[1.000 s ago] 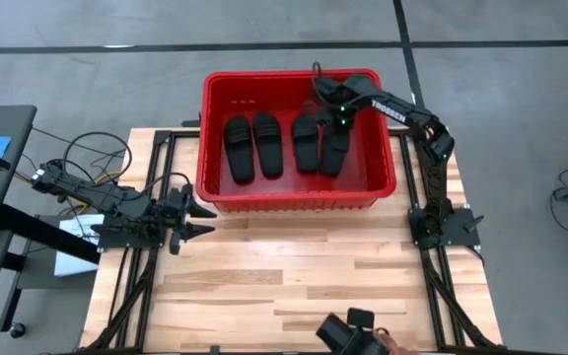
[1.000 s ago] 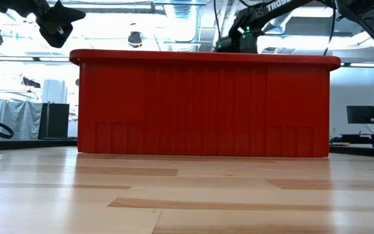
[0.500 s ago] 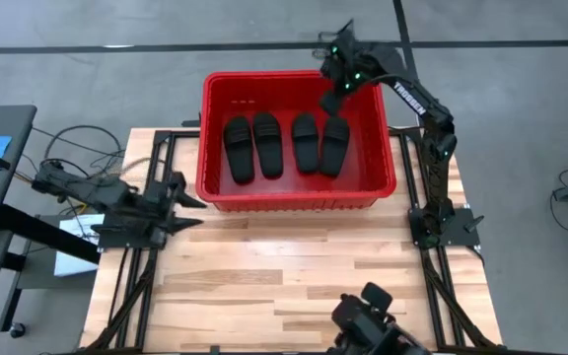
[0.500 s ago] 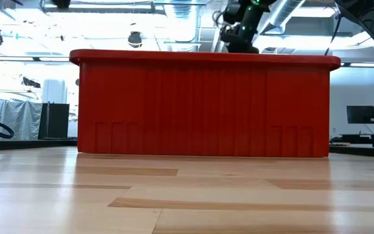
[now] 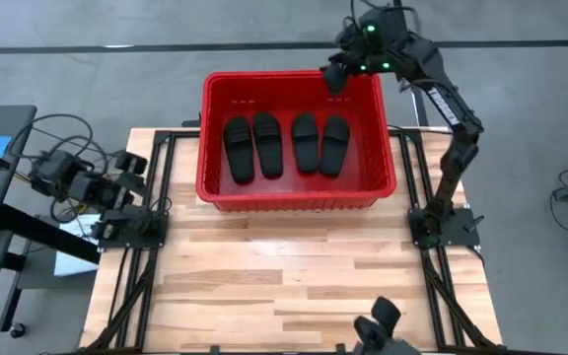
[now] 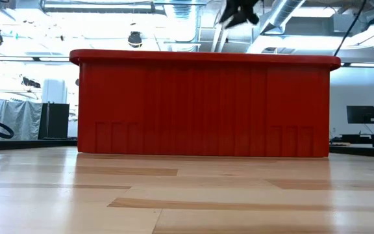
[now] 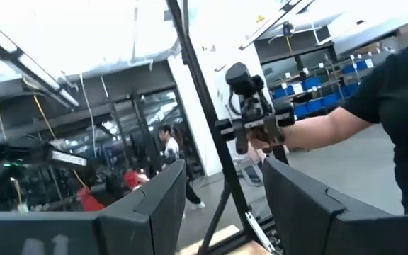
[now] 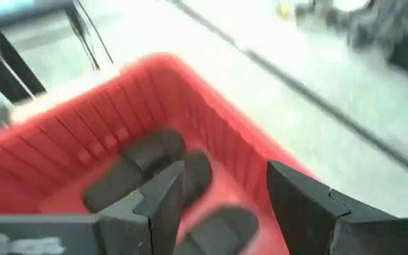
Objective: Pick and place slides into bin
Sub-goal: Return to home position
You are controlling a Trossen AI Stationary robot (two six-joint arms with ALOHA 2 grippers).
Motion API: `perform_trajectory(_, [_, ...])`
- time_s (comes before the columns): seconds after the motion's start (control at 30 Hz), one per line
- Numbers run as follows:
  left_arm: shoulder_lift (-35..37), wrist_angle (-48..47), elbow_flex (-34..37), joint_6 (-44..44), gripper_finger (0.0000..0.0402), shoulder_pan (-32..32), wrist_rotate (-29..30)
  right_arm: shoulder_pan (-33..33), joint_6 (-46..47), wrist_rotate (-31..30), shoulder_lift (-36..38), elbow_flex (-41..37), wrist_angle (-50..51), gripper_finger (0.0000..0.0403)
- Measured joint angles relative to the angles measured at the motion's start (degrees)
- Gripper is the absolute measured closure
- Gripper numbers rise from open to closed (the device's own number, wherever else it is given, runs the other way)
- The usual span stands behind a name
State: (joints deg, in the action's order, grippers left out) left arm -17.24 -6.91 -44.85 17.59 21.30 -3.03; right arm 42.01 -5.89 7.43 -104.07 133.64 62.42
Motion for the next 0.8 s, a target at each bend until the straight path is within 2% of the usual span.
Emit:
perform_trajectory(0.17, [2.52,-1.41,-0.01,-0.17,0.0220,0.00,1.35,-2.39,0.52,1.53,4.01,0.00,-6.40,0.0217])
perform_trajectory(0.47, [3.92,-7.31,0.01,-5.20,0.0220,0.00,3.41,-6.37,1.50,13.56,9.32,0.02,-11.97,0.0228])
perform_trajectory(0.63, [4.16,-9.30,1.02,-8.93,0.0220,0.00,7.57,-10.20,1.48,14.29,10.82,0.02,-11.93,0.0229])
perform_trajectory(0.8, [6.74,-9.14,4.59,-11.61,0.0220,-0.02,9.00,-14.46,0.92,14.24,12.21,0.00,-12.46,0.0227])
